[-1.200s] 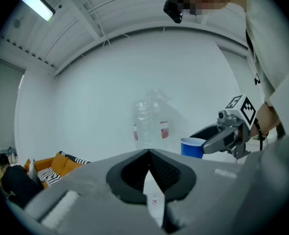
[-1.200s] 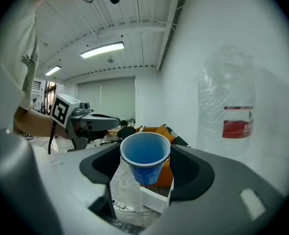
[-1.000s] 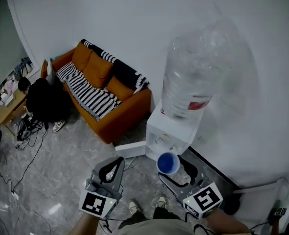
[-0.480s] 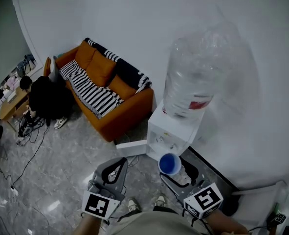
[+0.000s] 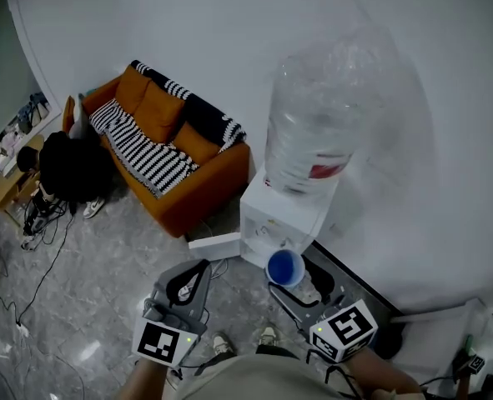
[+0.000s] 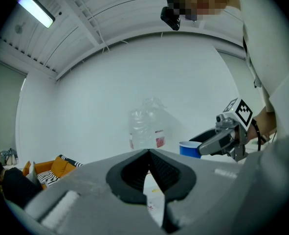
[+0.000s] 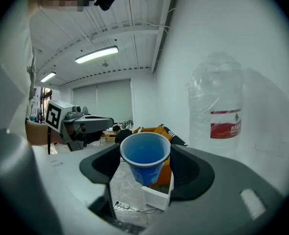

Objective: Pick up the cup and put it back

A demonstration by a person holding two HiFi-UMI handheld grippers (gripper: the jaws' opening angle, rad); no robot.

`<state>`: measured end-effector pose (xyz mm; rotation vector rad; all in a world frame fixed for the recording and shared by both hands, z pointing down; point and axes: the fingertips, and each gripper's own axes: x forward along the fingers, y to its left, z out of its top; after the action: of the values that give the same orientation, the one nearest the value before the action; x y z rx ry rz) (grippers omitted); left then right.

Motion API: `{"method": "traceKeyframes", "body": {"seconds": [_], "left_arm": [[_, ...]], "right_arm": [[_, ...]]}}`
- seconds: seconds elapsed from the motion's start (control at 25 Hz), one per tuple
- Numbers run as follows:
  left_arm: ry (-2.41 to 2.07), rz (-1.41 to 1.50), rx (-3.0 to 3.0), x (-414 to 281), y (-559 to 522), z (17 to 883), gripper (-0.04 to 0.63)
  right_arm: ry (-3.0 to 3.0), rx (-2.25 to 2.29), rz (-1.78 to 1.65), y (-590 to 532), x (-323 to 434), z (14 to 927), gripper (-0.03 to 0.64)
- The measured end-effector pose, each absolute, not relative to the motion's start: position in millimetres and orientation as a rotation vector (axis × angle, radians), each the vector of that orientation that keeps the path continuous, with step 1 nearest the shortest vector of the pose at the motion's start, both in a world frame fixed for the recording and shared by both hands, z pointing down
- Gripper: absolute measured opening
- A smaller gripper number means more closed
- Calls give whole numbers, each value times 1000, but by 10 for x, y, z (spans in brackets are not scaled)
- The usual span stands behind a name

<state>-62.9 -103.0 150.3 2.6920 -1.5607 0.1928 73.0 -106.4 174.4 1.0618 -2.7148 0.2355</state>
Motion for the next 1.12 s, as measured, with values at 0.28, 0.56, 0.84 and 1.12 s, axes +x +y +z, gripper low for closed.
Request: {"method": "traceKeyframes", "body": {"seconds": [0.28,0.56,0.84,1.12], "left_arm": [[-1579,218,2678,-611,-1299,1709,2],[-1570,354,2780,-544,-1659,2237,3],[-1502,293,2727,-596,-1930,2848,3],[-1545,229,2609,-821,-2187,3548,2]], "right_arm": [[-2697,1127,232,-1396,788,1925,322],[-2675,1125,240,-1867,594,2490,324],[-2565,1151,223,-2180,392,3354,324],[-2546,1145,383,-2366,213,4229,324]]}}
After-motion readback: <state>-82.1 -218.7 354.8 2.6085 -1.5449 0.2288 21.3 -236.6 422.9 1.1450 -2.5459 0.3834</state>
